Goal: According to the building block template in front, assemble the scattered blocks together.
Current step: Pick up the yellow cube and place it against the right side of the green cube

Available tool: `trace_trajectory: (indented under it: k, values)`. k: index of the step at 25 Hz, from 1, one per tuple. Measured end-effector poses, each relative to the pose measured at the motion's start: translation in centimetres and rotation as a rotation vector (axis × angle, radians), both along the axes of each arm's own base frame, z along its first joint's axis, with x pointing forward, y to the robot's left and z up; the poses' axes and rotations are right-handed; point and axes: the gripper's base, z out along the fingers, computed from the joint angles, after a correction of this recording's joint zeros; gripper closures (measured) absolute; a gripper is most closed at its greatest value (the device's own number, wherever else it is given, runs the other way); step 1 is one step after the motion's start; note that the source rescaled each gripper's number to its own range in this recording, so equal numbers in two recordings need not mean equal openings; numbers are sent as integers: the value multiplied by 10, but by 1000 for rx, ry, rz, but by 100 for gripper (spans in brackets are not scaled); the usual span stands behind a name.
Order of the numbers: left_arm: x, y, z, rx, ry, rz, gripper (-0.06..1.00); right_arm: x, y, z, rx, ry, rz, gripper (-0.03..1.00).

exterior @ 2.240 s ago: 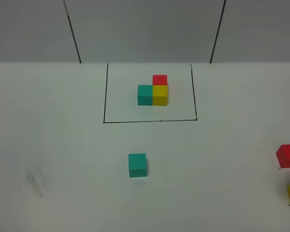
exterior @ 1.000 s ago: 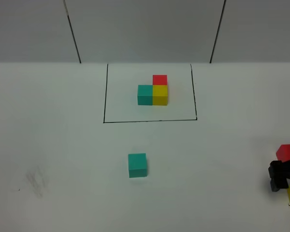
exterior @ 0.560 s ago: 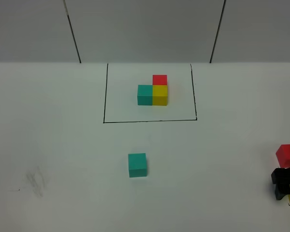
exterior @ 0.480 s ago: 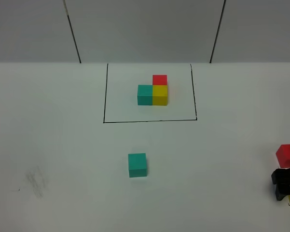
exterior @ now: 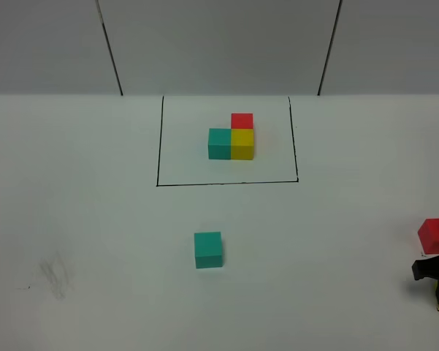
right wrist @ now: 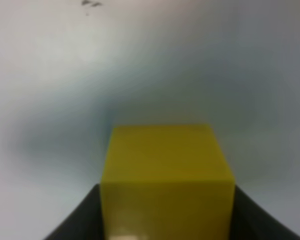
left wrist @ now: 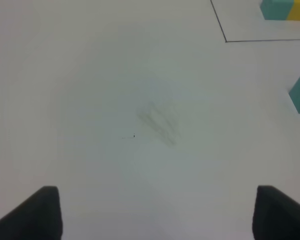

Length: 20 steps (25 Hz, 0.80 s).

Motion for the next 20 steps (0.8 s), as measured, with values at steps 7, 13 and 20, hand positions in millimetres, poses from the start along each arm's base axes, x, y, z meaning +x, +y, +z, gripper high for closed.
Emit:
trace_trajectory:
  k: [7, 13, 20]
  values:
    - [0, 0, 0, 0, -1, 0, 24, -2, 8, 60, 25, -112, 87, 78]
    - [0, 0, 0, 0, -1, 0, 24, 2, 48, 102, 12, -254, 504, 78]
    - [0, 0, 0, 0, -2, 0, 24, 23, 101, 97, -13, -176, 1013, 78]
